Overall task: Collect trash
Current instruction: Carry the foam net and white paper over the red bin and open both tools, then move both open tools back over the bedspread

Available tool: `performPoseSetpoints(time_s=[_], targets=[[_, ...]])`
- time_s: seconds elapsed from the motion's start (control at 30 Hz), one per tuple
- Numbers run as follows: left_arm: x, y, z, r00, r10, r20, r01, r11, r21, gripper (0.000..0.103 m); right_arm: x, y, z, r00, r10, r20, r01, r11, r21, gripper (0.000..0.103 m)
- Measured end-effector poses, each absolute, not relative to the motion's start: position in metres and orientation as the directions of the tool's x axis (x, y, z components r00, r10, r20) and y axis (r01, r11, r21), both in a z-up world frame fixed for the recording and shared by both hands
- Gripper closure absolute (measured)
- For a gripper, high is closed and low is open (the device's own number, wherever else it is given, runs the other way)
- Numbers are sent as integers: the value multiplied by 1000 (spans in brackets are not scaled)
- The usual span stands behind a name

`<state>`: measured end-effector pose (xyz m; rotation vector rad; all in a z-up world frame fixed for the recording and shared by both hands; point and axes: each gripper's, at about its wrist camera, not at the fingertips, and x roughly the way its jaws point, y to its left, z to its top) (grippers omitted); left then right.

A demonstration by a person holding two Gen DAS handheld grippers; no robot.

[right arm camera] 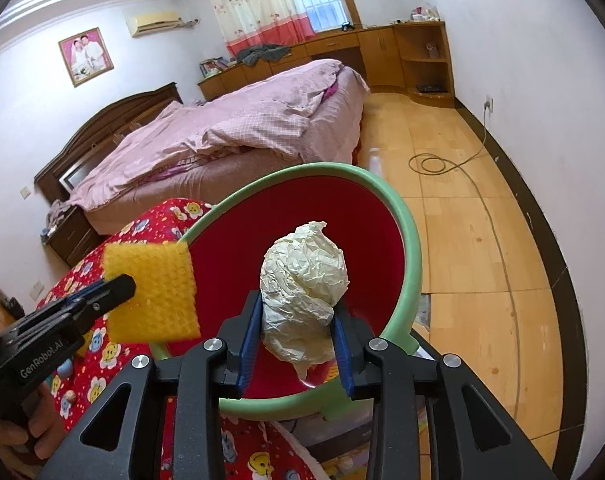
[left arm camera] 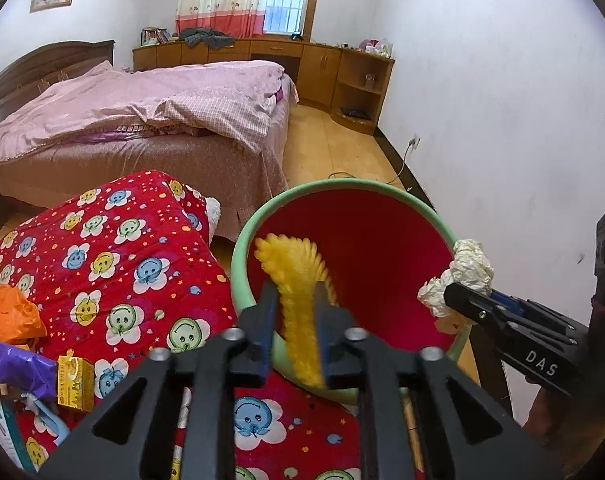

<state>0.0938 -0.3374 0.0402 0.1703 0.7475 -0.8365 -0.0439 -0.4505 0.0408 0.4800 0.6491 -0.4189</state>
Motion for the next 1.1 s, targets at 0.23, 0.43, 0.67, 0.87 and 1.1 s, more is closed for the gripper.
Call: performPoseSetpoints(time_s=[0.23,0.43,0.67,0.87,1.1], targets=[[92,-334,43,442,-614,-655,725,674,-143,68,-45,-449,45,722,-232,-652,519,805,288,59],[90,-322,47,452,-605,-656,705,693,-153,67,-46,-446,50,727,-245,-641,520,806,282,47],[90,-301,55,465,-591,-659,668,723,-177,67,-51,-440,57,734,-245,-634,521,801,293,46],[84,-279,67,482,-580,-657,640,745,-188,67,-59,-427,68,743,-247,-622,513,808,291,39],[72,-241,82,532,-548,-645,595,784,-176,66,-65,-406,81,751,-247,-613,505,812,292,34]])
